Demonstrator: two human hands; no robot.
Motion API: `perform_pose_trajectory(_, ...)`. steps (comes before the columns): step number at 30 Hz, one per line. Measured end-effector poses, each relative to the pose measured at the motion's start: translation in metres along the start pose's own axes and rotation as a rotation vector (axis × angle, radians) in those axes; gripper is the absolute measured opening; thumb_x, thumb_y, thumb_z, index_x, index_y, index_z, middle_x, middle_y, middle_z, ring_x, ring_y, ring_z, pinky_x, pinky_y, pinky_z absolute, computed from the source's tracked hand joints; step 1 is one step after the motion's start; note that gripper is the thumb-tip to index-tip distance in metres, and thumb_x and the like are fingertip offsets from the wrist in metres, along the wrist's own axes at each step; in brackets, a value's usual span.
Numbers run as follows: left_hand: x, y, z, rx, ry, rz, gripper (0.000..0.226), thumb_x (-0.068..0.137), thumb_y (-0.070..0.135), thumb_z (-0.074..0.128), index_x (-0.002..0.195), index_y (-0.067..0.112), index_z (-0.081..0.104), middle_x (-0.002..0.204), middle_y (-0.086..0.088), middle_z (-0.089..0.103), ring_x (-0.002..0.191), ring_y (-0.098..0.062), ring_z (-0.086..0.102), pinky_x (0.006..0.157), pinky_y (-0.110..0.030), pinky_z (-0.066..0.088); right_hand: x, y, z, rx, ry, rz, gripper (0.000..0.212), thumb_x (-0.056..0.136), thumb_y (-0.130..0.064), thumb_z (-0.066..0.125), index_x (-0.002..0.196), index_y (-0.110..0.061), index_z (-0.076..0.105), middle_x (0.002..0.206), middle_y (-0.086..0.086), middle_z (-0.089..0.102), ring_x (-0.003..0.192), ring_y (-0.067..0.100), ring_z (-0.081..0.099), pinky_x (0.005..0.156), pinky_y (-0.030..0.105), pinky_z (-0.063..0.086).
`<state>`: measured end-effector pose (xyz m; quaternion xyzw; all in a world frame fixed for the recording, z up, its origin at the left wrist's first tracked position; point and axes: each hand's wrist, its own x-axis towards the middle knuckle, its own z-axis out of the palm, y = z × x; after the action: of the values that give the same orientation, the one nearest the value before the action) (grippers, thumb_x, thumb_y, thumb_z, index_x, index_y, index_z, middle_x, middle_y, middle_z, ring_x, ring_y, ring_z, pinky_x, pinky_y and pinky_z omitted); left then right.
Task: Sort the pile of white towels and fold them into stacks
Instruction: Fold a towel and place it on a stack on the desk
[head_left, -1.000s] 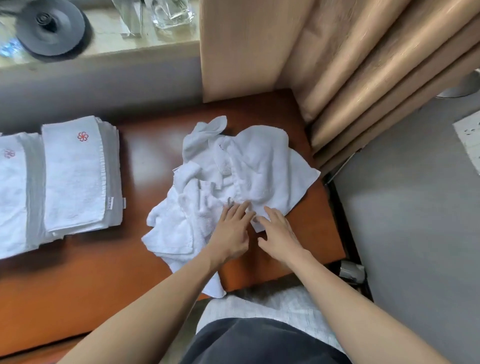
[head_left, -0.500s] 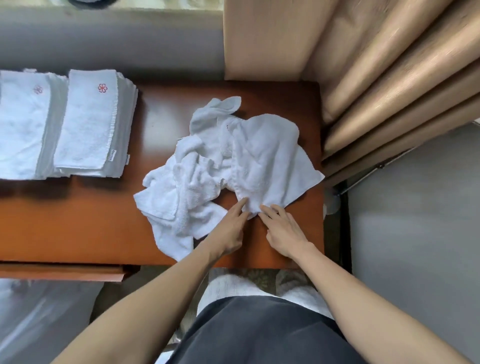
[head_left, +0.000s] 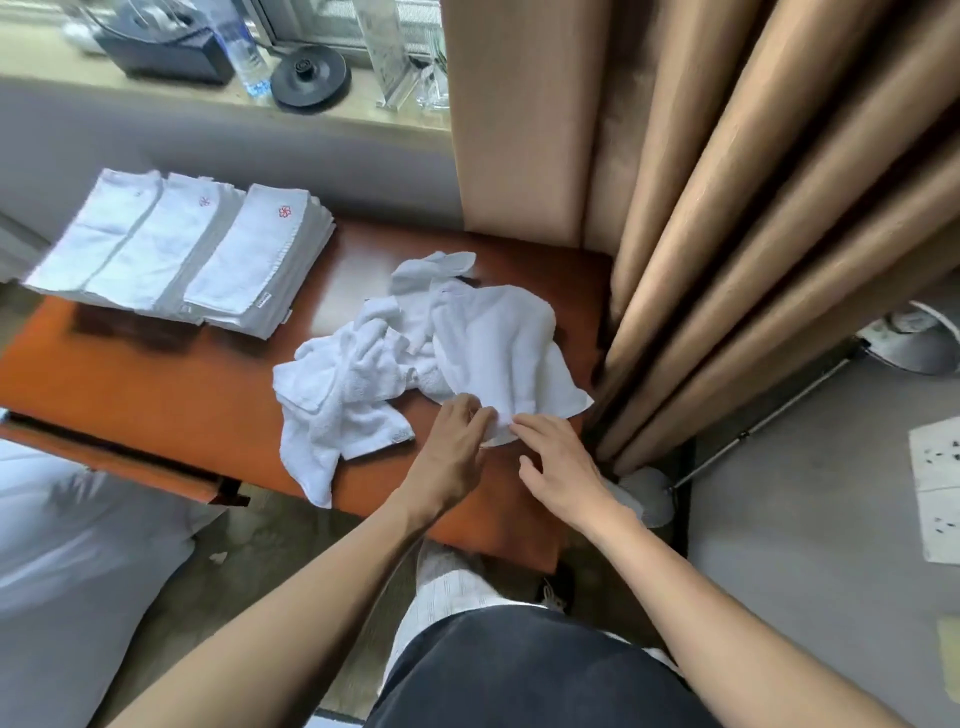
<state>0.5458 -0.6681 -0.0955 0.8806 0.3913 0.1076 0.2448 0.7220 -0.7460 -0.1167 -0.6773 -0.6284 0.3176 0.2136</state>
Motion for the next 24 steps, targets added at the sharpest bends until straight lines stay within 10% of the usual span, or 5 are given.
perform_pose_trajectory(4, 0.015, 0.040, -0.016, 0.071, 0.059, 0.010, 0.020, 0.089, -0.002, 0.064, 0.108, 0.004, 0.062, 0.104, -0.013, 0.050, 0.089, -0.029, 0.046, 0.080, -0.047, 0.047, -0.008, -0.001, -0.037, 0.039, 0.100, -0.031, 0.041, 0.095, -0.007, 0.062, 0.136, -0.013, 0.065, 0.141, -0.003, 0.059, 0.136, 0.013, 0.044, 0.115, 0.010, 0.022)
perform_pose_trajectory(9, 0.041, 0.083, -0.037, -0.008, 0.156, 0.039, 0.017, 0.092, -0.001, 0.057, 0.105, 0.005, 0.064, 0.104, -0.008, 0.052, 0.092, -0.026, 0.048, 0.080, -0.043, 0.047, -0.004, -0.005, -0.083, 0.166, 0.327, 0.035, 0.022, 0.086, -0.021, 0.078, 0.091, -0.016, 0.058, 0.103, -0.004, 0.063, 0.104, 0.017, 0.055, 0.092, 0.036, 0.047)
perform_pose_trajectory(14, 0.049, 0.115, -0.049, -0.048, 0.285, 0.076, 0.006, 0.096, 0.009, 0.064, 0.099, 0.003, 0.065, 0.098, -0.010, 0.055, 0.092, -0.028, 0.051, 0.080, -0.041, 0.047, 0.007, -0.011, -0.107, 0.089, 0.176, 0.140, 0.045, 0.082, -0.050, 0.075, 0.108, -0.026, 0.047, 0.108, -0.007, 0.059, 0.100, 0.015, 0.054, 0.080, 0.038, 0.047)
perform_pose_trajectory(20, 0.064, 0.133, -0.079, -0.058, 0.426, 0.073, 0.020, 0.102, 0.022, 0.063, 0.088, 0.009, 0.064, 0.086, -0.003, 0.053, 0.083, -0.021, 0.049, 0.072, -0.039, 0.046, 0.010, -0.003, -0.127, 0.041, 0.291, 0.076, 0.000, 0.097, -0.021, 0.055, 0.097, -0.021, 0.055, 0.093, -0.004, 0.061, 0.095, 0.030, 0.060, 0.069, 0.034, 0.031)
perform_pose_trajectory(24, 0.076, 0.132, -0.107, -0.025, 0.559, 0.024, 0.025, 0.104, 0.027, 0.061, 0.087, 0.009, 0.064, 0.083, 0.000, 0.051, 0.079, -0.021, 0.049, 0.064, -0.037, 0.042, 0.013, -0.001, -0.146, 0.007, 0.334, 0.101, 0.013, 0.103, -0.026, 0.051, 0.105, -0.022, 0.063, 0.103, 0.000, 0.070, 0.097, 0.031, 0.063, 0.072, 0.038, 0.043)
